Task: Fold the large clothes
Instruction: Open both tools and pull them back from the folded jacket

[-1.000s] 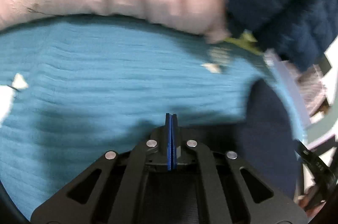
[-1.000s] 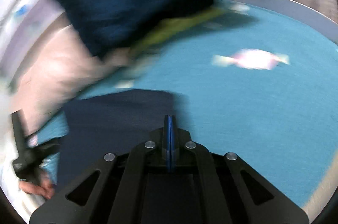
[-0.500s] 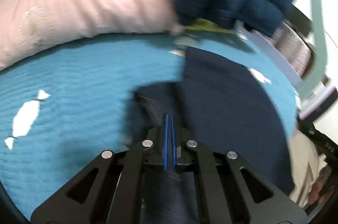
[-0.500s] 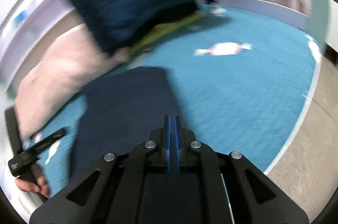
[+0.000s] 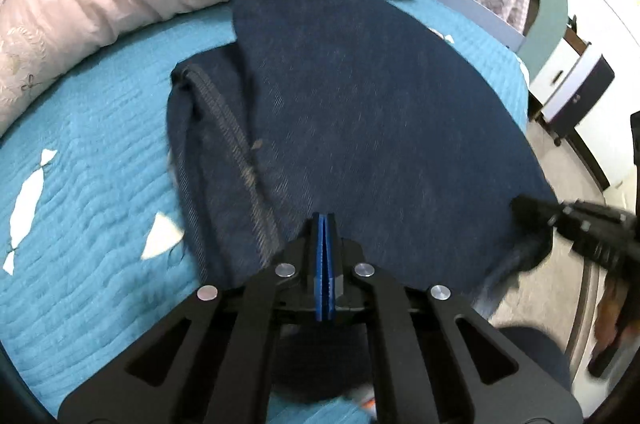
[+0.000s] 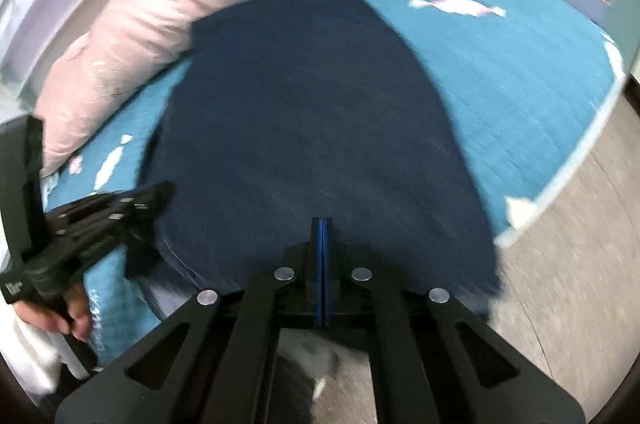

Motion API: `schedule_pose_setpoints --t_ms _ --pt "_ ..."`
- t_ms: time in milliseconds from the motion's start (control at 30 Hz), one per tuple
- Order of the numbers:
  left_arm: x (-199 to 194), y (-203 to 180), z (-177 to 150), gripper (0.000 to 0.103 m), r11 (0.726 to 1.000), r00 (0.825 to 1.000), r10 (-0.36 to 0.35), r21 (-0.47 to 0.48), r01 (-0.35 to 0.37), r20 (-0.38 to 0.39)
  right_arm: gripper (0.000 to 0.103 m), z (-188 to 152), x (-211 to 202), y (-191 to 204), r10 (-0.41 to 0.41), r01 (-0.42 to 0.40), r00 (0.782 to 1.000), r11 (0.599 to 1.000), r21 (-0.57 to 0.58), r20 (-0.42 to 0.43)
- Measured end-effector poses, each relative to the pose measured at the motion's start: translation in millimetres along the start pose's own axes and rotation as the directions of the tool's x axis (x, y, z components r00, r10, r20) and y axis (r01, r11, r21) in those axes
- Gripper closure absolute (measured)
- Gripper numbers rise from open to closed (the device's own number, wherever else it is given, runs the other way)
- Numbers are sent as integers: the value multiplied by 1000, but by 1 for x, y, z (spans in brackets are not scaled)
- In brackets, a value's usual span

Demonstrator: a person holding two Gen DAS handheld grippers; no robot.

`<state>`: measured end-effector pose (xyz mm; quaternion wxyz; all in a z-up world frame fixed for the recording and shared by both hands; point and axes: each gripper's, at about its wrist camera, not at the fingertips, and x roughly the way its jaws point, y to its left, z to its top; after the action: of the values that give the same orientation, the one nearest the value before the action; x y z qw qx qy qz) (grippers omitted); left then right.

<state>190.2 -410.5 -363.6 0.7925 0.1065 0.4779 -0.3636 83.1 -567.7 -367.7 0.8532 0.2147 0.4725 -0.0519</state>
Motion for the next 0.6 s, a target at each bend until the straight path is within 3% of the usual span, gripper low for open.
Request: schedule_pose_setpoints --t_ms 200,267,300,367,433,500,533,567,600 --pt "-25 11 -21 101 999 999 36 -7 -36 6 103 -16 -28 -25 -41 41 999 993 106 5" --pt "-35 10 -22 100 997 997 78 2 -78 6 102 -17 -38 -24 -121 119 993 986 119 10" --pt "-41 11 -22 96 995 995 103 -5 -103 1 99 -18 -43 -22 -196 195 981 974 120 -2" --pt "-52 18 -27 78 992 993 120 -35 -121 -20 97 -23 -55 -26 -263 262 965 950 169 -20" --pt "-68 25 -30 69 990 992 129 -58 -130 -11 97 -31 -76 -24 -226 218 974 951 221 12" --pt "-89 25 -34 46 982 983 181 -55 -179 25 95 -34 -92 -12 -243 231 970 947 222 27" --pt "-99 24 -35 35 979 979 198 -49 -196 47 82 -35 -101 -2 -269 257 963 940 223 26" --pt "-108 22 -38 31 977 975 214 -39 -211 66 60 -36 -110 7 -279 264 960 936 232 33" --pt "-117 21 -40 29 974 970 228 -25 -226 85 46 -35 -115 13 -282 264 958 934 240 46"
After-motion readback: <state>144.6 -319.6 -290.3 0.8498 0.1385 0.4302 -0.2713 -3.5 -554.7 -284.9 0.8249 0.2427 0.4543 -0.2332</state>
